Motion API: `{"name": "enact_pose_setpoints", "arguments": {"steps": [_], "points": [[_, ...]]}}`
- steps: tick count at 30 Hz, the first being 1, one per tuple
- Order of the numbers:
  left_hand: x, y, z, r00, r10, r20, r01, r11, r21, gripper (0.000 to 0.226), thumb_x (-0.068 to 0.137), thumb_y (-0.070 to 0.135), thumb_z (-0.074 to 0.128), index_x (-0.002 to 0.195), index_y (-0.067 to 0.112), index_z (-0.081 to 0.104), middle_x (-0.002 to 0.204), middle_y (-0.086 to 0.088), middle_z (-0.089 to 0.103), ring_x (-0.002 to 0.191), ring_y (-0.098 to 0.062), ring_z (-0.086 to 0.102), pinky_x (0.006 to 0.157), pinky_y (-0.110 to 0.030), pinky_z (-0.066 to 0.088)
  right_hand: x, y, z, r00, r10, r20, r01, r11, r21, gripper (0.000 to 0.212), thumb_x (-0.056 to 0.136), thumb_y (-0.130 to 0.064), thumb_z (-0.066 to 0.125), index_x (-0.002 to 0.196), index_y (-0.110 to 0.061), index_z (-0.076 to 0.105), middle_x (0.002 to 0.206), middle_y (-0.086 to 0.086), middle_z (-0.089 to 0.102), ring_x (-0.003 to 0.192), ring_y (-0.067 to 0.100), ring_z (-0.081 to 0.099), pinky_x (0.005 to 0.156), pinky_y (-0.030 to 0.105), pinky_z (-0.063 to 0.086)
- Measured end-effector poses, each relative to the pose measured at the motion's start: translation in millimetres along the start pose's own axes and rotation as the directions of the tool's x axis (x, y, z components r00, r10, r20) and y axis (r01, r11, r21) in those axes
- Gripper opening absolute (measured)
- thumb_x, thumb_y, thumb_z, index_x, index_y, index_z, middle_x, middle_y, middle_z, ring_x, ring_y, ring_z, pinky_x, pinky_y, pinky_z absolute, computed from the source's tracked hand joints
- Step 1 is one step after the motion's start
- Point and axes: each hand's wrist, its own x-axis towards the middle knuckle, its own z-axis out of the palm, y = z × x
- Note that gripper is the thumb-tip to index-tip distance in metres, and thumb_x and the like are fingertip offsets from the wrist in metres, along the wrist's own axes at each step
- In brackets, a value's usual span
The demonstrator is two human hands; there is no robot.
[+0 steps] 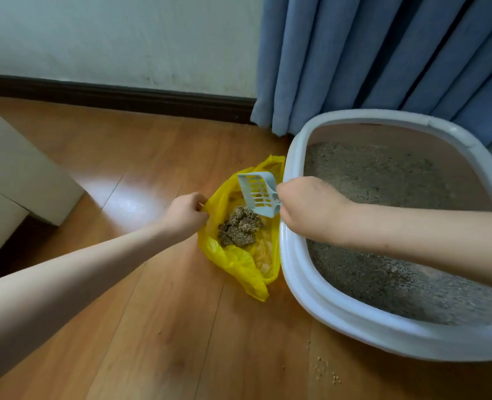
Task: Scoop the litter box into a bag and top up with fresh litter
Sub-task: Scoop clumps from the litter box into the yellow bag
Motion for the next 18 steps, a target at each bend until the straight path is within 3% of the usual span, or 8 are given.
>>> {"name": "enact_pose_setpoints", "arguments": {"steps": [2,4,6,7,11,14,16,18], "points": [[-0.1,-1.5,2.3,1.0,-0.008,-0.004,0.008,0.999,-0.037,0.027,0.083,0.006,0.056,0.109,0.01,0.063,0.098,-0.009,0.066,0.086,-0.023,0.062,0.07,-0.031,0.048,4.3,-8.7,-2.0,0.997,-0.064,0.05,0.071,0.985,-0.156,0.007,0.092,-0.007,0.048,0.089,-0.011,0.053,0.098,0.01,0.059,0.091,0.031,0.061,0.061,0.032,0.034],[-0.4,-2.1,4.3,1.0,-0.013,0.005,0.013,0.998,-0.063,0.025,0.083,0.006,0.056,0.107,0.009,0.062,0.098,-0.009,0.066,0.087,-0.025,0.064,0.073,-0.035,0.051,7.5,-16.2,6.3,0.99,-0.137,0.02,0.136,0.936,-0.326,0.017,0.083,-0.001,0.059,0.1,-0.006,0.061,0.099,0.013,0.061,0.086,0.029,0.064,0.056,0.032,0.037],[0.1,-2.2,5.1,1.0,-0.011,0.013,0.012,0.998,-0.068,0.024,0.083,0.008,0.056,0.106,0.01,0.062,0.099,-0.009,0.065,0.088,-0.025,0.064,0.075,-0.037,0.052,9.2,-17.0,14.2,0.981,-0.187,-0.054,0.138,0.863,-0.486,0.022,0.053,-0.003,0.079,0.071,-0.006,0.068,0.067,0.009,0.059,0.055,0.023,0.06,0.04,0.025,0.033],[0.3,-2.0,5.1,1.0,-0.009,0.015,0.01,0.998,-0.069,0.024,0.083,0.008,0.056,0.106,0.01,0.062,0.099,-0.009,0.065,0.089,-0.026,0.064,0.075,-0.038,0.053,9.5,-15.7,19.4,0.979,-0.193,-0.067,0.129,0.838,-0.53,0.023,0.041,-0.005,0.081,0.056,-0.011,0.065,0.055,0.004,0.053,0.044,0.018,0.053,0.036,0.021,0.027],[0.3,-1.4,4.2,1.0,0.01,0.012,-0.009,0.998,-0.054,0.025,0.083,0.008,0.055,0.107,0.01,0.062,0.1,-0.009,0.064,0.091,-0.026,0.061,0.073,-0.034,0.049,10.6,-8.2,44.1,0.959,-0.247,-0.139,0.106,0.768,-0.632,0.015,0.049,-0.002,0.065,0.054,-0.015,0.063,0.053,-0.001,0.047,0.042,0.012,0.043,0.038,0.021,0.015],[-0.4,-2.6,4.9,1.0,0.024,0.007,-0.024,0.999,-0.042,0.025,0.084,0.008,0.055,0.107,0.01,0.062,0.1,-0.008,0.064,0.089,-0.024,0.058,0.068,-0.031,0.046,5.7,-9.0,26.8,0.962,-0.238,-0.134,0.131,0.832,-0.539,0.015,0.053,-0.001,0.061,0.061,-0.013,0.064,0.057,0.002,0.052,0.044,0.017,0.051,0.035,0.022,0.024],[-0.3,-2.9,4.7,1.0,0.03,0.003,-0.03,0.999,-0.031,0.024,0.085,0.009,0.055,0.108,0.01,0.062,0.101,-0.008,0.063,0.087,-0.022,0.056,0.063,-0.029,0.043,4.8,-0.5,20.6,0.978,-0.164,-0.127,0.124,0.953,-0.275,0.01,0.073,-0.002,0.058,0.082,-0.007,0.061,0.077,0.009,0.057,0.065,0.03,0.062,0.047,0.031,0.036],[0.3,-2.3,4.3,0.999,0.037,0.008,-0.037,0.999,-0.019,0.025,0.086,0.013,0.058,0.11,0.01,0.062,0.104,-0.008,0.062,0.088,-0.021,0.054,0.065,-0.029,0.043,1.2,12.4,7.3,0.997,0.06,-0.044,-0.054,0.991,0.123,0.011,0.089,-0.012,0.048,0.084,-0.006,0.056,0.078,0.009,0.055,0.076,0.033,0.06,0.056,0.033,0.038]]}}
